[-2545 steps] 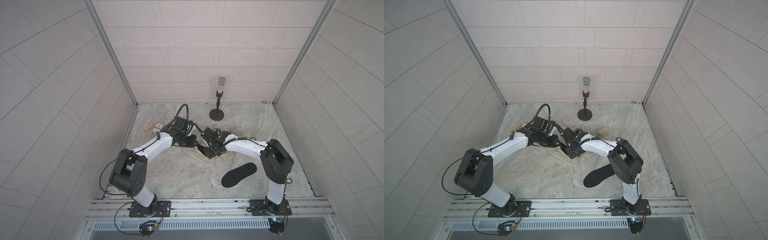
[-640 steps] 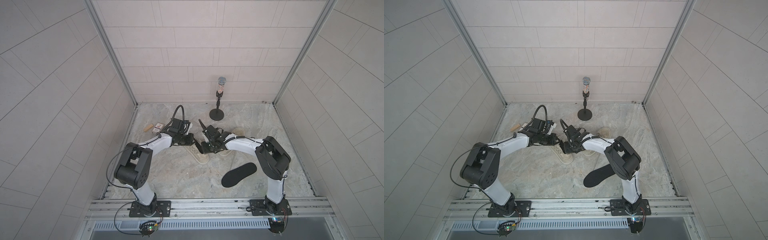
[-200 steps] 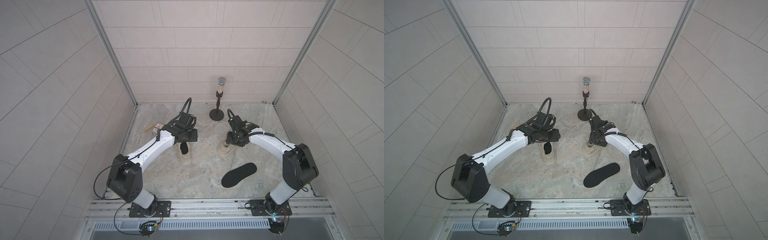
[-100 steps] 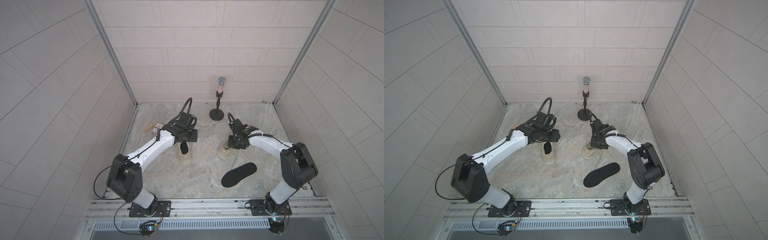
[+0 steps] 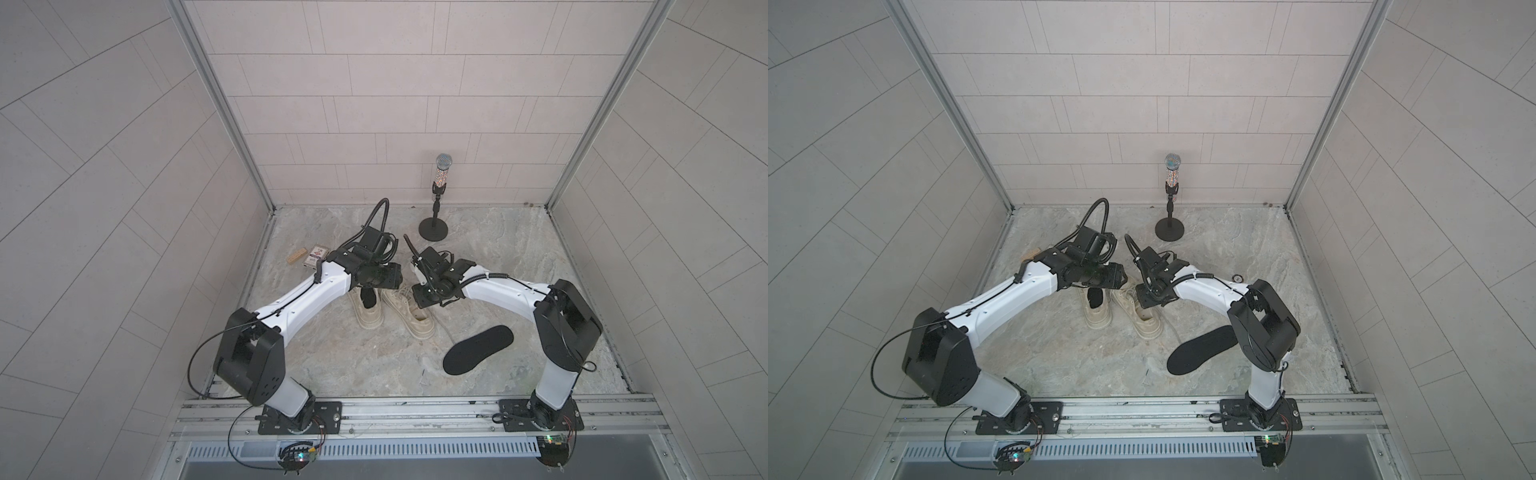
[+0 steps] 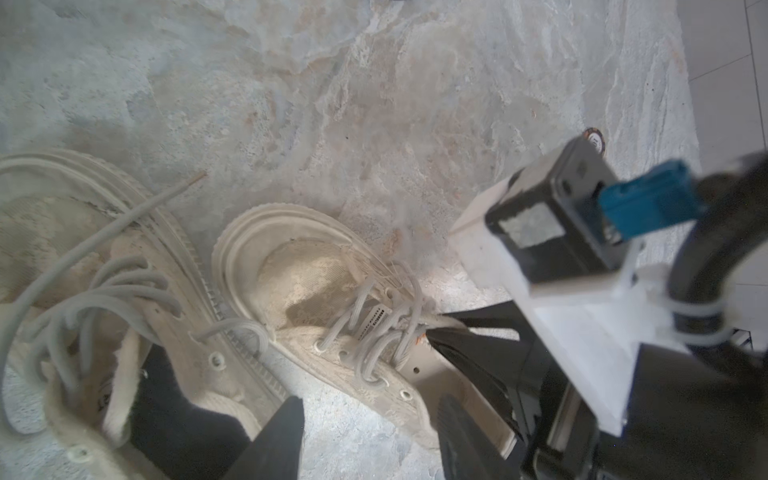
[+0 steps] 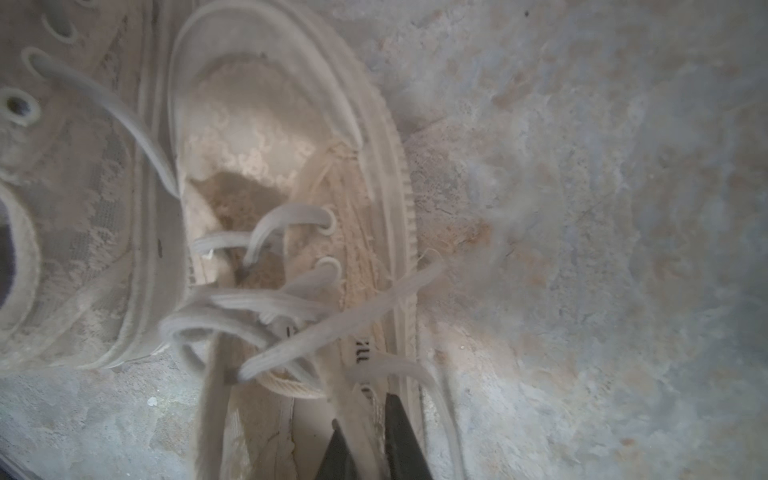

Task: Insert the insole into the shoe
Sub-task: Move the shoe to the center of the board, then adjust the shoe at the center of the board.

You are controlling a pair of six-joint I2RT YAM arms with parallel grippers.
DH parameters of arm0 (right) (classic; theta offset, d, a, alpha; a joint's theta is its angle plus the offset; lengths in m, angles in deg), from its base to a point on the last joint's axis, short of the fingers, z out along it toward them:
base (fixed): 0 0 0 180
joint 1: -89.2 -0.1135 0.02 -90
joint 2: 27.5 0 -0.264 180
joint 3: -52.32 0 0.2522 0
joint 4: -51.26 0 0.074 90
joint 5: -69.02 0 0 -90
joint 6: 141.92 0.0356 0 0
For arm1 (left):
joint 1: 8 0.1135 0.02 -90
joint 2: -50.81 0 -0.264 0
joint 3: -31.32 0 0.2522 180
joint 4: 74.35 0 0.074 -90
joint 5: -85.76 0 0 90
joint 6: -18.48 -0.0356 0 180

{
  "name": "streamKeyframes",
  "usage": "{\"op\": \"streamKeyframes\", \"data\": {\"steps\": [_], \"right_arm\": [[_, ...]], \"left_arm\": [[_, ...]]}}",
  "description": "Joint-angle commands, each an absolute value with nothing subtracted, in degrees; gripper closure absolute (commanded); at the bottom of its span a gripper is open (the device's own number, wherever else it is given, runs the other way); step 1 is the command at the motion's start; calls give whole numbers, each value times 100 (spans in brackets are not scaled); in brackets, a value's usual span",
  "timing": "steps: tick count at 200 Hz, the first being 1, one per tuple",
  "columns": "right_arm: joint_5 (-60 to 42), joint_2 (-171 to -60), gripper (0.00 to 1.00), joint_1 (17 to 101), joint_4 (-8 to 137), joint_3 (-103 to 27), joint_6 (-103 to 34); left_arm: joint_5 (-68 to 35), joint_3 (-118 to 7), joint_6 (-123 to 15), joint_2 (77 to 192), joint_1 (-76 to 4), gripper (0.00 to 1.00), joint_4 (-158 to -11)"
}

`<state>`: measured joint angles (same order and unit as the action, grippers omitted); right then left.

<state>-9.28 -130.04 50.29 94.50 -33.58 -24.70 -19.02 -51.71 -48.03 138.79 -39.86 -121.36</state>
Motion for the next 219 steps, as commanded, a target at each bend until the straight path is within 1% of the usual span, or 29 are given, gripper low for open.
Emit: {"op": "streamKeyframes", "data": {"steps": [1,28,55,74,81,93,124,139,150,169,202,219], "right_arm": [[-672,-13052,82,5206,9257,-3256,-2162],[-504,-13042,87,5214,9050,-3166,-1787],[-728,-12924,97,5216,8797,-2908,-938],[-1223,-12639,98,5209,8708,-2626,-91],[-1449,-12440,100,5204,8607,-2419,246],[-1746,-12108,100,5189,8329,-2025,759],[-2137,-11720,100,5177,8374,-1699,1315],[-2098,-11619,98,5167,7947,-1439,1541],[-1925,-11697,95,5174,7673,-1393,1472],[-1798,-11870,90,5208,7891,-1650,1046],[-1625,-11799,82,5391,7970,-1699,628],[-1599,-11768,80,5478,8031,-1711,431]], "left_arm": [[-1685,-4907,-4419,13783,-4017,43,-12221],[-1558,-4653,-3898,13510,-4121,42,-12203],[-1421,-4599,-3506,13444,-4528,40,-12148],[-1286,-4638,-3144,13574,-4687,40,-12077],[-1293,-4662,-3039,13652,-4729,40,-12041],[-1318,-4717,-3034,13807,-4845,40,-11973],[-1311,-4940,-2836,14142,-5130,39,-11853],[-1370,-4991,-2788,14274,-5164,37,-11741],[-1377,-5040,-2792,14377,-5177,36,-11720],[-1300,-5135,-2873,14544,-5186,35,-11744],[-1295,-5398,-2929,14918,-5186,34,-11663],[-1349,-5542,-2914,15091,-5208,34,-11562]]}}
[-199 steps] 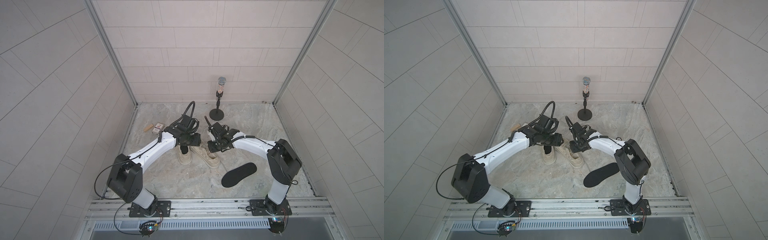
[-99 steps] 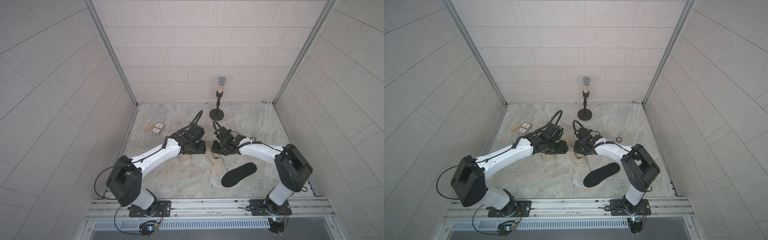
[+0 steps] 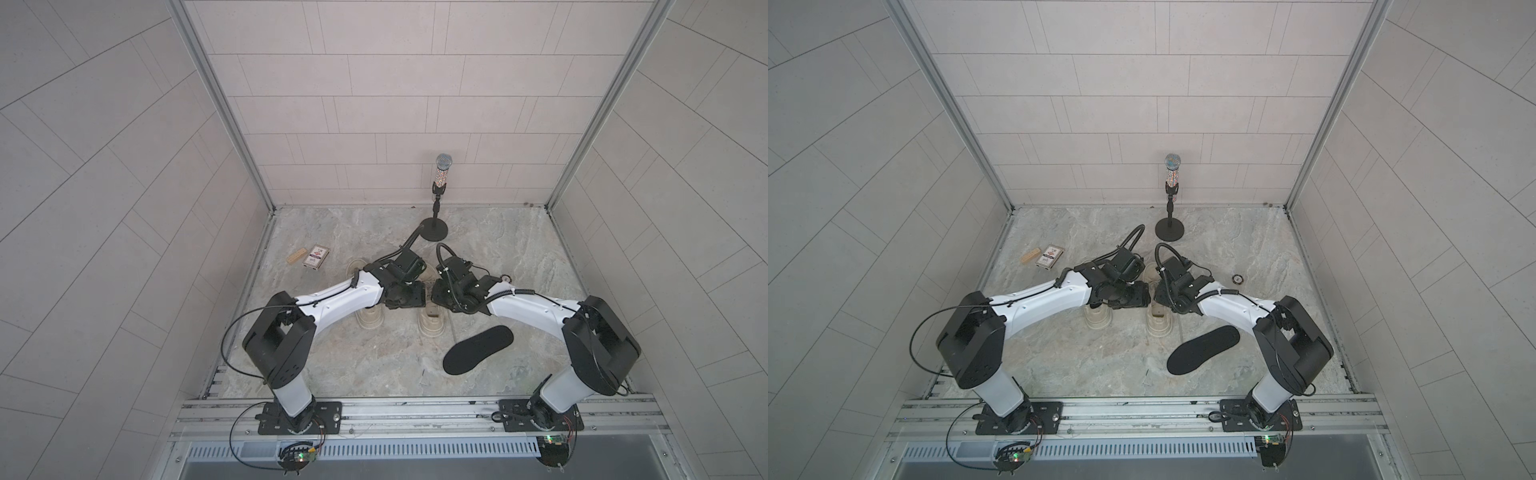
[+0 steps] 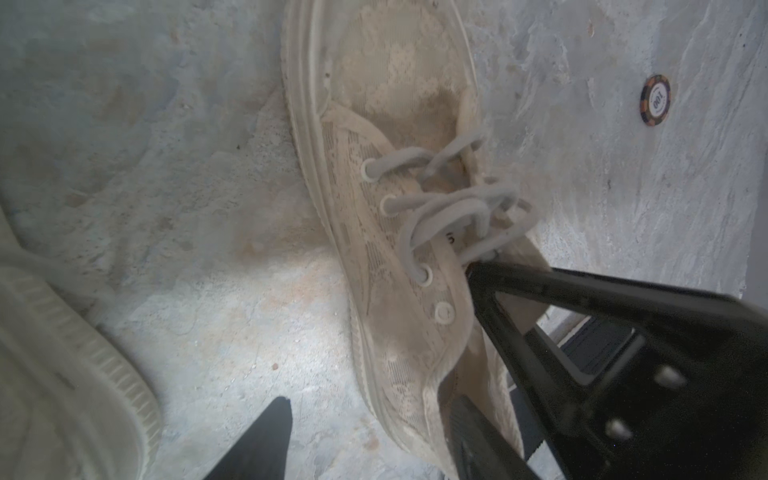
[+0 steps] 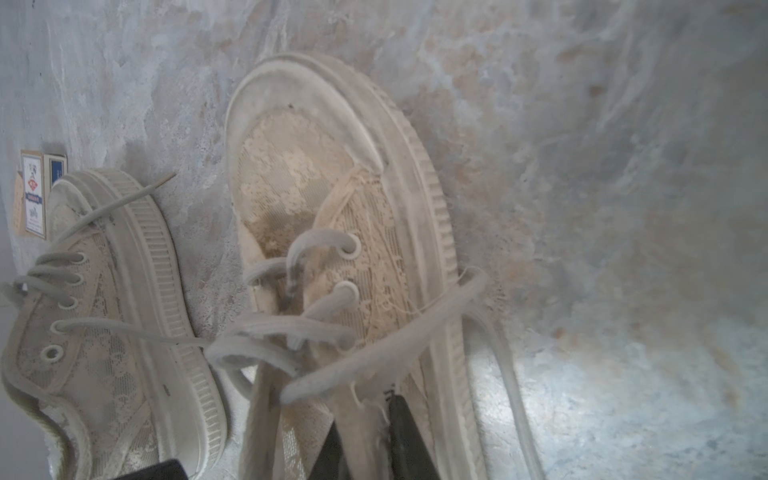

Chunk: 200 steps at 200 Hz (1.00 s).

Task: Insert the insole into the shoe
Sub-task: Adjust the shoe at the center of the board.

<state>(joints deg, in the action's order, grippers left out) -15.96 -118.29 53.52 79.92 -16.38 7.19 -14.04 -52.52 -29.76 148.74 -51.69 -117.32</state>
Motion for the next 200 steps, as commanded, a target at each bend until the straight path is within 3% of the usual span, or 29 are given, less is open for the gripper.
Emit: {"op": "streamKeyframes", "data": {"steps": [1,114,129,179,200], "right_arm": [[-1594,-11768,80,5485,8031,-1705,423],[-947,-11977,78,5981,7961,-1748,124],[-947,-12030,80,6039,7963,-1777,91],[-899,-12594,81,6297,8239,-2391,-723],[-869,-12844,80,6298,8400,-2695,-1061]], "left_arm": [[-1352,-5558,-2919,15104,-5210,34,-11562],[-742,-6127,-2815,15975,-5493,37,-11848],[-683,-6040,-2775,15970,-5320,42,-11784],[-1007,-5186,-2835,15401,-4734,77,-11088],[-978,-4694,-2587,15212,-4649,81,-10915]]}}
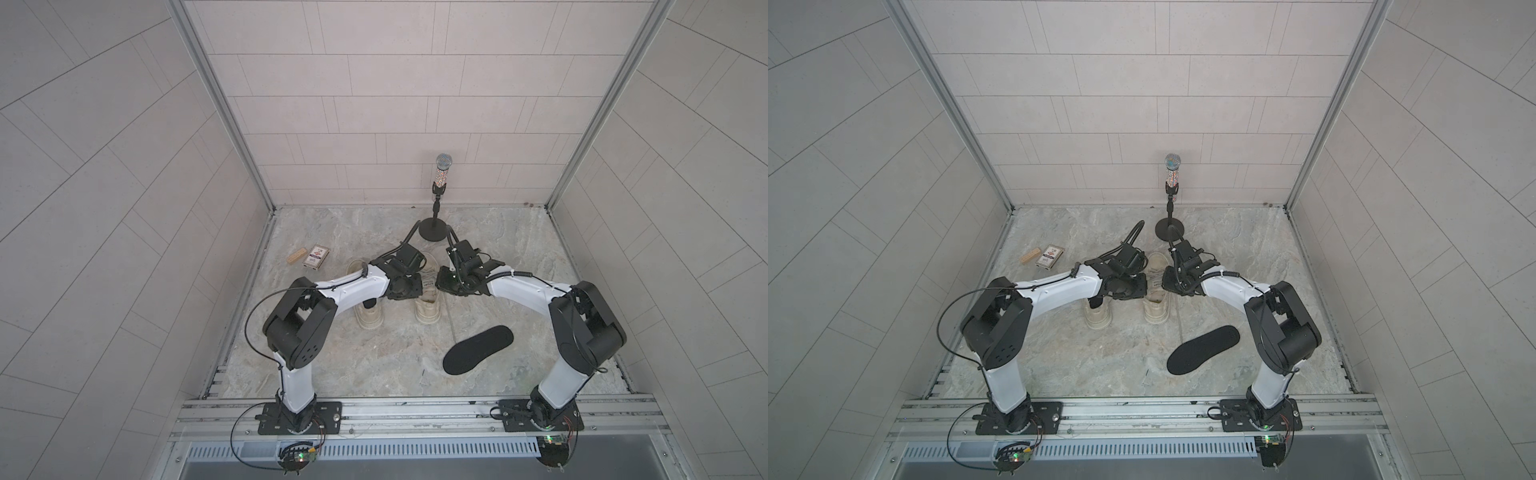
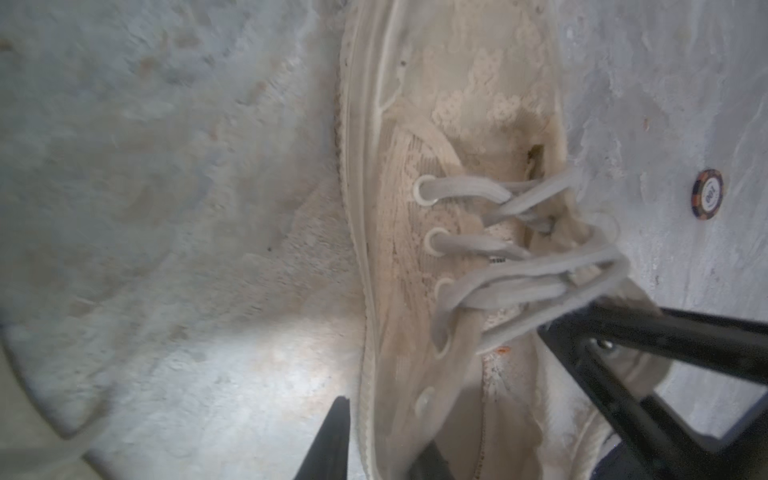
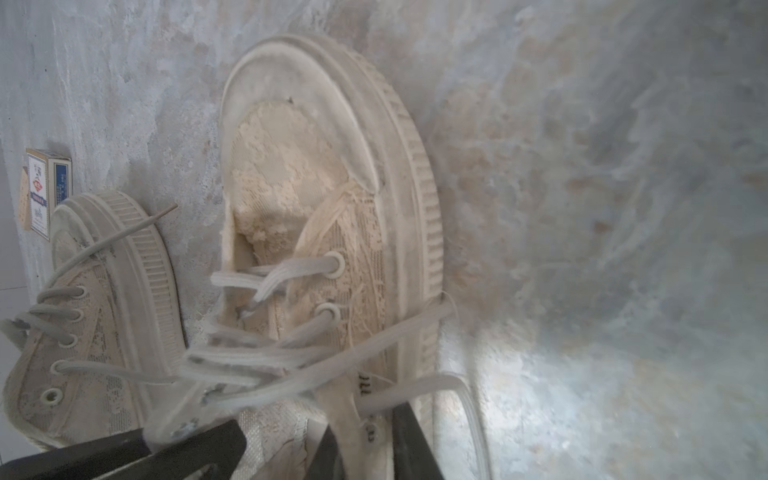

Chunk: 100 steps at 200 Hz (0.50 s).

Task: Insert the insole into the shoe
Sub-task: Adjust the shoe at the center of the board.

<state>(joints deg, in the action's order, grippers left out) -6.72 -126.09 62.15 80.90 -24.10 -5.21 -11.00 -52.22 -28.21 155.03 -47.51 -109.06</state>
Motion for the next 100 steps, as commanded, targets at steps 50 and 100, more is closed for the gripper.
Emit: {"op": "streamKeyframes", "data": {"steps": [50,100], "right_arm": [[-750,-13009,78,6462,8097,-2804,-1526],[254,-12917,69,6479,8353,-3129,-1794]], "left_arm": [[-496,-3866,-2185,14681,-4650,81,-10801],[-835,-4463,-3413,14753,-4738,66,-10867]]}}
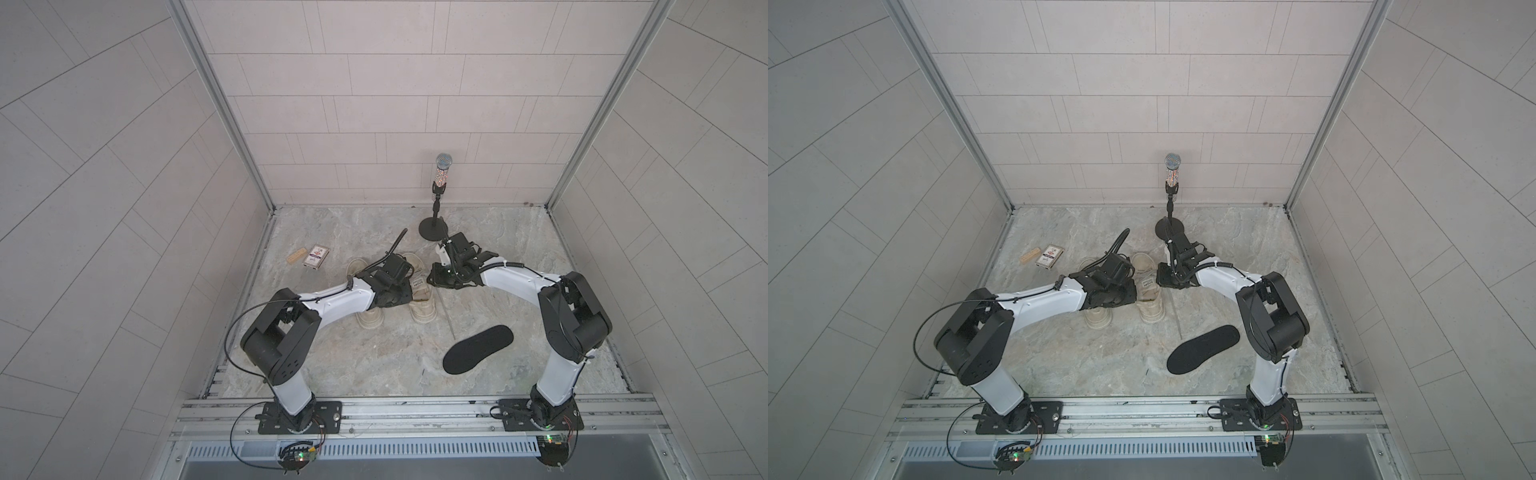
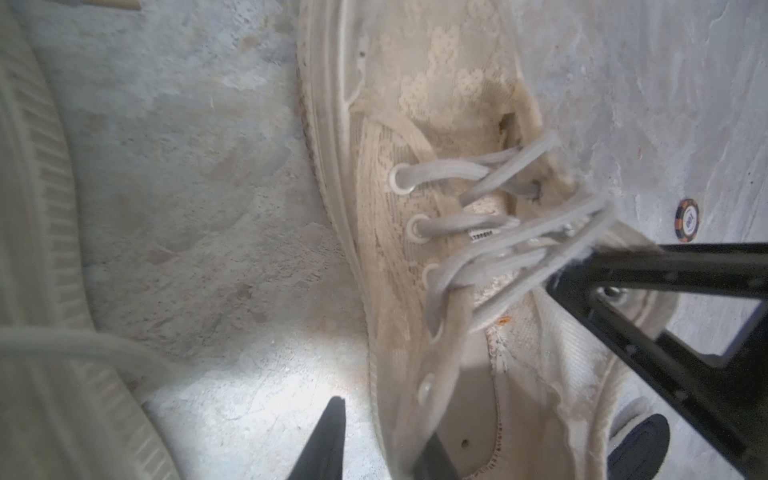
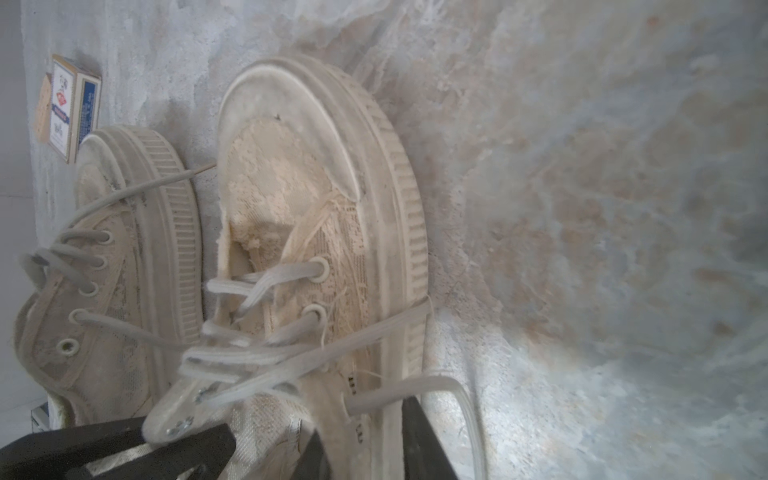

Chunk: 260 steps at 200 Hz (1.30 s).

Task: Insert the insole into the shoe
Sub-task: Adjust the shoe at the center of the board, then adjust the insole at the center of the board.

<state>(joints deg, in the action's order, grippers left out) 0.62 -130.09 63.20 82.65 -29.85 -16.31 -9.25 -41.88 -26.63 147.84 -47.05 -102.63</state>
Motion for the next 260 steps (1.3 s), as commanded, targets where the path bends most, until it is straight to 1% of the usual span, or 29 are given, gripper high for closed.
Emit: {"op": "streamKeyframes", "data": {"steps": [1,17,31,38,46,57,83,99,115,127,151,165,182,211,227,260], "right_arm": [[278,-12909,69,6482,8359,-3121,-1792],[711,-12740,65,6516,8387,-2991,-1733],[1043,-12564,64,6602,8398,-2823,-1608],[1144,-12458,63,6665,8401,-2724,-1526],[1209,-12315,62,6749,8394,-2597,-1437],[1263,-12085,62,6868,8300,-2376,-1304],[1180,-11554,60,7152,8216,-1850,-1137],[1077,-11227,60,7333,8252,-1485,-933],[732,-10885,60,7530,8846,-1218,-598],[366,-10535,59,7599,9366,-990,-452],[-321,-9754,59,7602,9824,-467,-637],[-477,-9516,59,7712,10076,-245,-746],[-608,-9397,59,7778,10480,-103,-752],[-1126,-9179,60,7803,11188,16,-370],[-1304,-8963,60,7800,11291,177,-81],[-1283,-8797,61,7804,11261,662,246]], "left_arm": [[-849,-4473,-3454,14751,-4738,65,-10872],[-1071,-4601,-3996,14699,-4751,61,-10859],[-1220,-4698,-4384,14622,-4755,60,-10916],[-1328,-4746,-4586,14570,-4758,61,-10941],[-1467,-4824,-4827,14510,-4757,67,-11004],[-1573,-4906,-5190,14403,-4797,71,-11088],[-1596,-5241,-5993,14341,-4998,71,-11383],[-1488,-5553,-6273,14530,-5113,68,-11650],[-1530,-5803,-6250,14712,-5151,66,-11816],[-1554,-5827,-6084,14692,-5198,62,-11731],[-1321,-5725,-5703,14557,-5204,54,-11546],[-1288,-5683,-5559,14488,-5162,52,-11540],[-1345,-5624,-5445,14377,-5101,50,-11561],[-1389,-5507,-5352,14210,-5053,49,-11657],[-1445,-5432,-5314,14164,-5042,49,-11650],[-1481,-5392,-5254,14079,-5037,49,-11676]]}}
